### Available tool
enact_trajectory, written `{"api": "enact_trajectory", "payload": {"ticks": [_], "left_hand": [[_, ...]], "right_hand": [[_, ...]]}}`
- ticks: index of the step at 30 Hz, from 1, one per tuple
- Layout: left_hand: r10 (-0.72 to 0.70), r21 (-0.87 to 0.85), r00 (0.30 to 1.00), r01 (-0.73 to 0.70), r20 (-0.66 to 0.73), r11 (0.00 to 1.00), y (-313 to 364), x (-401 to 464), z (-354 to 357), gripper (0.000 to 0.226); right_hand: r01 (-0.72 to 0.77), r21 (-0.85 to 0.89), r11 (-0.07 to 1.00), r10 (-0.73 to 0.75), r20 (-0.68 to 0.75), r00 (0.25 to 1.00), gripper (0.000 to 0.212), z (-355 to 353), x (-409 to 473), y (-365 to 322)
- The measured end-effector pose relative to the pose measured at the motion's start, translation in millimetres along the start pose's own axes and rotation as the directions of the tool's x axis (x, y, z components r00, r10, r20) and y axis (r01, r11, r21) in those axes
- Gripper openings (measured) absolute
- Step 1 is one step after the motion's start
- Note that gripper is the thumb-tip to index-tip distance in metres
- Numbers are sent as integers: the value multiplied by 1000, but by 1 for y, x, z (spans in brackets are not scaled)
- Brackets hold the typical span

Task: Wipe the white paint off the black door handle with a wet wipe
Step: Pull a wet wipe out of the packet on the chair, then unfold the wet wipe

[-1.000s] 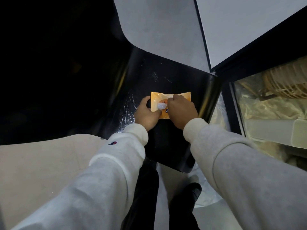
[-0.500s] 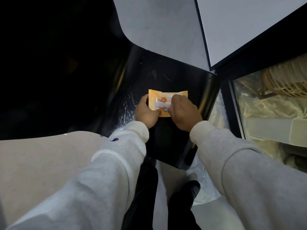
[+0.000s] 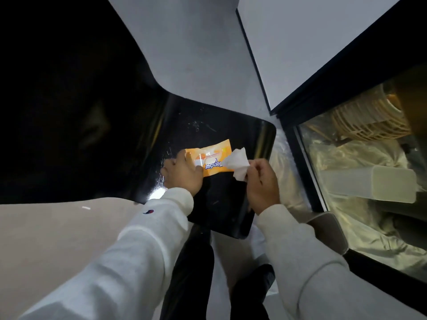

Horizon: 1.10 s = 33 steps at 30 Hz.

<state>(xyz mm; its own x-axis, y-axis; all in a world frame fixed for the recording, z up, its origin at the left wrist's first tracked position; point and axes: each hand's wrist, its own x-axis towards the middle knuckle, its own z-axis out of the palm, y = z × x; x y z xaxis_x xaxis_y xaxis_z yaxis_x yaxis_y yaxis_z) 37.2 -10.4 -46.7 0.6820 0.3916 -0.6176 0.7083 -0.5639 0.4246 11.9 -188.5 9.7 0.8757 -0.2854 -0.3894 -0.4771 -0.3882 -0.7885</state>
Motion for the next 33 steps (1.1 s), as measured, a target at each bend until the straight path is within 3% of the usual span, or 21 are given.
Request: {"api": "enact_trajectory", "payload": {"ticks": [2, 4, 7, 9, 13, 17, 21, 24, 29, 33], "left_hand": [[160, -41, 987, -160, -15, 986, 17, -21, -6, 33], [255, -218, 961, -227, 106, 949, 40, -43, -12, 18], [187, -448, 852, 62, 490, 892, 82, -85, -17, 34], [192, -474, 765, 164, 615, 865, 103, -113, -12, 39], [300, -552, 758, 94, 580, 828, 132, -172, 3, 9], [384, -611, 708, 85, 593, 787, 167, -242, 19, 9], [458, -696, 676, 115, 577, 709, 208, -323, 38, 4], [538, -740, 635, 79, 554, 668, 237, -388, 52, 12], [625, -763, 578, -4, 525, 646, 267, -478, 67, 17], [717, -759, 513, -176, 472, 626, 288, -533, 82, 13]], "right_hand": [[-81, 105, 991, 82, -4, 997, 15, -13, -9, -2], [-144, 225, 964, 149, -6, 989, 15, -29, -17, -7], [-193, 377, 906, 208, 2, 978, 14, -62, -33, -18], [-182, 394, 901, 205, -16, 979, 14, -90, -44, -23], [-195, 480, 855, 244, -43, 969, 11, -153, -71, -21], [-119, 618, 777, 215, -84, 973, 11, -224, -115, -20], [-32, 807, 589, 196, -105, 975, 15, -297, -155, -19], [83, 804, 589, 144, -205, 968, 31, -354, -180, -9], [232, 746, 625, 49, -334, 941, 36, -432, -221, 3], [296, 728, 618, 5, -380, 925, 57, -493, -248, 7]]}}
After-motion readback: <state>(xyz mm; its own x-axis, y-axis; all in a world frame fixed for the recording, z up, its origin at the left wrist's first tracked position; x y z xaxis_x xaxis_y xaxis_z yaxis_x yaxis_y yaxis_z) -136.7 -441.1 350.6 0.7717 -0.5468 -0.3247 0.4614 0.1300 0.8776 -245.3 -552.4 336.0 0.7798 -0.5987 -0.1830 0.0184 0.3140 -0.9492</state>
